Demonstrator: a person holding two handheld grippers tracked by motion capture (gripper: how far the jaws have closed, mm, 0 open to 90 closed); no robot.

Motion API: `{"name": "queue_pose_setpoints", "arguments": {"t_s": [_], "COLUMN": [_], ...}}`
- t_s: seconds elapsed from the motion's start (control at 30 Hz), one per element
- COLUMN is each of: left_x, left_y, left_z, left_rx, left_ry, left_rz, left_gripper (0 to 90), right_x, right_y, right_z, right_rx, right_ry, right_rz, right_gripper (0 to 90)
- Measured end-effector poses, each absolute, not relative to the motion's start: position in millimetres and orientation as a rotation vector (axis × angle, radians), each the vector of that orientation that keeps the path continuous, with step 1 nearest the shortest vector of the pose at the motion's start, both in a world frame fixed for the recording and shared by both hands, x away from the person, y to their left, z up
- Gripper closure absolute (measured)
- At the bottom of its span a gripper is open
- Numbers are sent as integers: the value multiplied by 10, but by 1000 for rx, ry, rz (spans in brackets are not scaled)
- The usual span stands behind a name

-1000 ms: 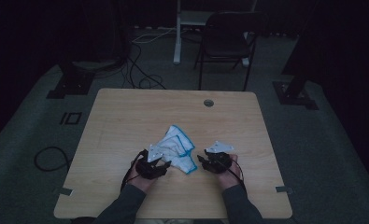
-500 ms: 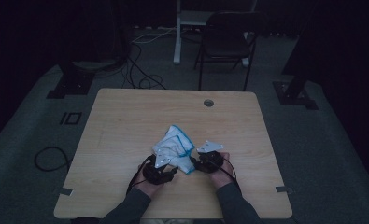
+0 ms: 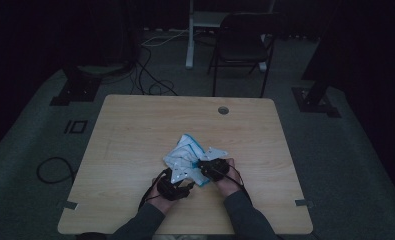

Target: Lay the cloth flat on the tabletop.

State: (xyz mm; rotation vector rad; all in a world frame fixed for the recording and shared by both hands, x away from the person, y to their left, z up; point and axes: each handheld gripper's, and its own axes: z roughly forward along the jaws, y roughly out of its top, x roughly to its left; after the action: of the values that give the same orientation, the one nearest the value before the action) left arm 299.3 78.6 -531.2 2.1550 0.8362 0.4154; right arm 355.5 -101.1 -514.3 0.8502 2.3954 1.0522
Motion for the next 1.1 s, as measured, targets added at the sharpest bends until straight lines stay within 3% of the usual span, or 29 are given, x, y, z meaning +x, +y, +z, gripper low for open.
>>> {"name": "queue_pose_setpoints", "arguments": {"t_s": [0.1, 0.6, 0.9, 1.03, 1.1], "left_x": [2988, 2912, 3021, 3043, 3043], "left_y": [710, 297, 208, 243, 287], "left_z": [-5301, -5302, -5422, -5430, -5423], "left_rx": [2155, 2170, 2244, 2257, 2255], "left_ry": [810, 679, 693, 720, 729], "left_rz": [423, 469, 518, 529, 525], "left_gripper": [523, 509, 517, 576, 662], "right_x": [3601, 3790, 3817, 3849, 3857], "right_y": [-1020, -1114, -1119, -1151, -1164], "right_z": [-5096, -4972, -4964, -4955, -4946], "right_rx": [857, 938, 947, 955, 958], "right_ry": [2373, 2316, 2311, 2303, 2297], "right_rz": [1067, 1115, 1115, 1111, 1111], "right_gripper": [890, 892, 892, 892, 892]}}
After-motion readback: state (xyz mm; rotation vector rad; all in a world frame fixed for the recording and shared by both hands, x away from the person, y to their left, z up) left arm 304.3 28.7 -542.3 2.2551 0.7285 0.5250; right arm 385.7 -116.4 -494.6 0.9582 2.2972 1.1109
